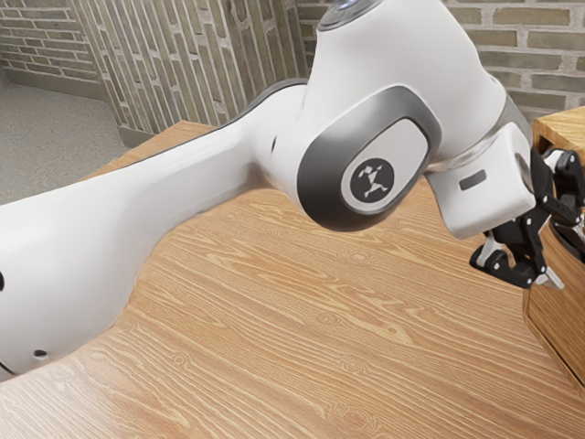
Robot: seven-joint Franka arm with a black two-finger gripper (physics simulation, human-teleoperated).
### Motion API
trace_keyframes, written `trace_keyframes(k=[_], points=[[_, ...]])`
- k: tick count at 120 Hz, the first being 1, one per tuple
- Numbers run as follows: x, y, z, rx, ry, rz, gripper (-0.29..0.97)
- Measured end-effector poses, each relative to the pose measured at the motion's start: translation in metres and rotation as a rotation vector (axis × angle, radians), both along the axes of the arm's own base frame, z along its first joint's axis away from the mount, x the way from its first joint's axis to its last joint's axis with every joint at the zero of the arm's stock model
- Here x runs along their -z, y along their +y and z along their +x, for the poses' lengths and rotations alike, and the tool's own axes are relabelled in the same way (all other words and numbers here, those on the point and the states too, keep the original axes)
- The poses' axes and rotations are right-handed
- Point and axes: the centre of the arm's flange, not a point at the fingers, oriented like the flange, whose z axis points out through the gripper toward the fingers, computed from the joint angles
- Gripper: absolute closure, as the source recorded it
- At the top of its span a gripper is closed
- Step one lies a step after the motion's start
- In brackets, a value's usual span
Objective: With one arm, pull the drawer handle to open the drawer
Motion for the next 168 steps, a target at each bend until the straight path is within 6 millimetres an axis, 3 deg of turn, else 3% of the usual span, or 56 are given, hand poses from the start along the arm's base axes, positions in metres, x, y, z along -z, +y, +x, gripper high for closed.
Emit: trace_keyframes(k=[14,30,66,82,116,129,138,156,168], points=[[0.005,0.003,-0.004,-0.003,0.009,0.005,0.4],[0.002,0.01,-0.008,-0.011,0.005,0.002,0.53],[0.002,0.021,-0.019,-0.025,0.013,0.004,0.54],[-0.002,0.036,-0.032,-0.04,0.016,0.002,0.59],[0.001,0.048,-0.05,-0.052,0.028,0.003,0.5],[0.0,0.054,-0.057,-0.059,0.026,-0.001,0.53],[-0.002,0.061,-0.064,-0.065,0.022,0.0,0.62],[0.0,0.066,-0.077,-0.066,0.025,0.01,0.5],[0.001,0.071,-0.085,-0.071,0.024,0.015,0.49]])
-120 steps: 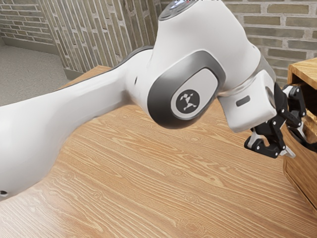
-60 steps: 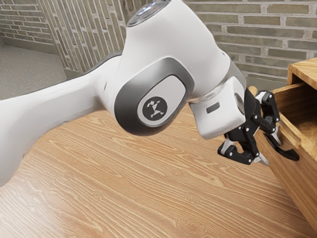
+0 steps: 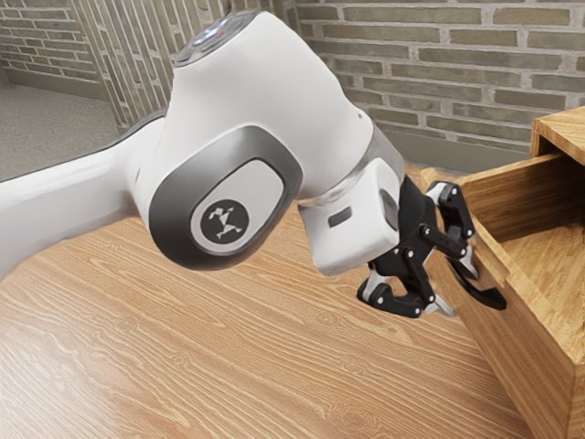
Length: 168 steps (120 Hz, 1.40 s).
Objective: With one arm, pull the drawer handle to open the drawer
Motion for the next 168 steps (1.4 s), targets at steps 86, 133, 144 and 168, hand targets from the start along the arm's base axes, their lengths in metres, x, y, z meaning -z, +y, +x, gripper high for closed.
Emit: trace_keyframes(k=[86,133,144,168], points=[[0.005,0.042,-0.06,-0.039,-0.022,0.04,0.45],[0.008,0.059,-0.081,-0.068,-0.022,0.014,0.52],[0.004,0.059,-0.082,-0.069,-0.03,0.009,0.47],[-0.024,0.065,-0.09,-0.072,-0.074,-0.013,0.62]])
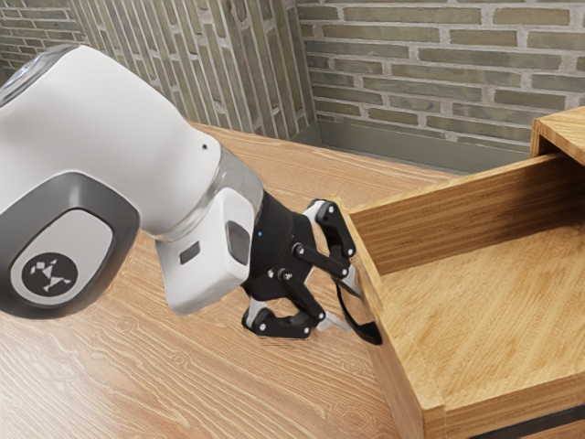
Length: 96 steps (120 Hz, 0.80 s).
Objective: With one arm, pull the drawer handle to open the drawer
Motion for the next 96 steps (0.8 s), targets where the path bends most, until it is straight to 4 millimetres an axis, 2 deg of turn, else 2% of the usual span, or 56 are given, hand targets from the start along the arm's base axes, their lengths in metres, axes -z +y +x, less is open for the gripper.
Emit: trace_keyframes(k=[32,49,57,66,78,96], points=[[-0.019,0.004,-0.012,0.004,-0.028,-0.013,0.57],[-0.064,0.0,-0.047,0.017,-0.083,0.005,0.55],[-0.083,0.0,-0.064,-0.013,-0.066,0.018,0.43],[-0.095,0.005,-0.083,-0.09,0.008,0.022,0.31],[-0.092,0.013,-0.101,-0.243,0.148,0.024,0.2],[-0.075,0.027,-0.106,-0.5,0.306,0.023,0.1]])
